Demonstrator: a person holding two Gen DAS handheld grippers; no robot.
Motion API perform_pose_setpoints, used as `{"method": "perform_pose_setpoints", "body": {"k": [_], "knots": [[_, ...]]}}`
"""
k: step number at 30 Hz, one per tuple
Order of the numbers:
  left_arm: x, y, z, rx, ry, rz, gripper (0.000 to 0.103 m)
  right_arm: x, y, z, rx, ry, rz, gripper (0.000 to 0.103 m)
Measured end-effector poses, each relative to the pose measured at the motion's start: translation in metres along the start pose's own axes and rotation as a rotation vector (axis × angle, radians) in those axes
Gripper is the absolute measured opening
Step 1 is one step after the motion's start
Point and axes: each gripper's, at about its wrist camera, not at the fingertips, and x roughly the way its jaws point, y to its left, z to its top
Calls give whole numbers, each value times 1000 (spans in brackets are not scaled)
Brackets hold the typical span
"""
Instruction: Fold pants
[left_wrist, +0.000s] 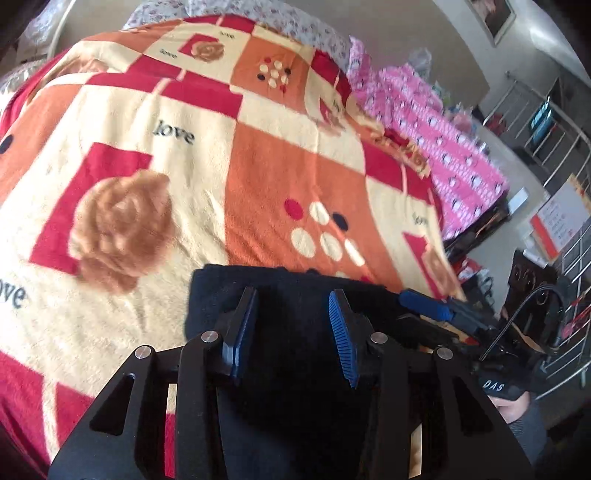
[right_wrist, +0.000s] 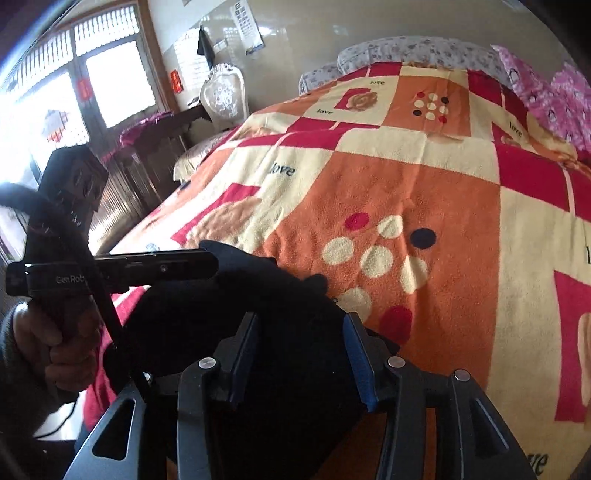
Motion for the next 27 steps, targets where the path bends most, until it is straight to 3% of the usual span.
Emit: {"method": "perform_pose_setpoints", "body": {"k": [2,3,5,6,9,12,14,17,19,22,23,24,25,27], "knots": [[-24,10,-6,-18,-72,-3,43,-25,-6,-2,56,-76,55,46],[-31,18,-12,-38,-88,-15,58,-37,-11,-6,94,-108,80,49],[-34,37,-23,-106,-80,-55,66,-51,-21,-15,182,-141,113,59],[-31,47,-30,-141,-55,-78,66,-55,-26,-22,235,-143,133,65],[-15,66,-42,-229,31,-116,66,-49,-40,-42,379,-92,209,65],[-7,75,-41,-314,46,-203,66,-31,-40,-52,412,-12,221,65],[-4,72,-36,-313,58,-212,66,-18,-37,-55,405,51,200,65],[7,64,-31,-306,94,-249,69,-16,-33,-52,387,45,211,67],[11,61,-28,-286,92,-239,70,-9,-32,-52,398,51,288,68],[11,57,-28,-275,83,-220,70,-8,-24,-52,346,21,276,70],[11,56,-29,-265,82,-209,68,-8,-25,-53,350,14,278,69],[10,56,-30,-258,80,-178,55,-8,-27,-54,356,10,276,62],[9,53,-30,-243,79,-140,51,-11,-31,-58,371,0,283,58],[6,40,-31,-174,61,-78,40,-13,-39,-61,403,-20,300,39]]}}
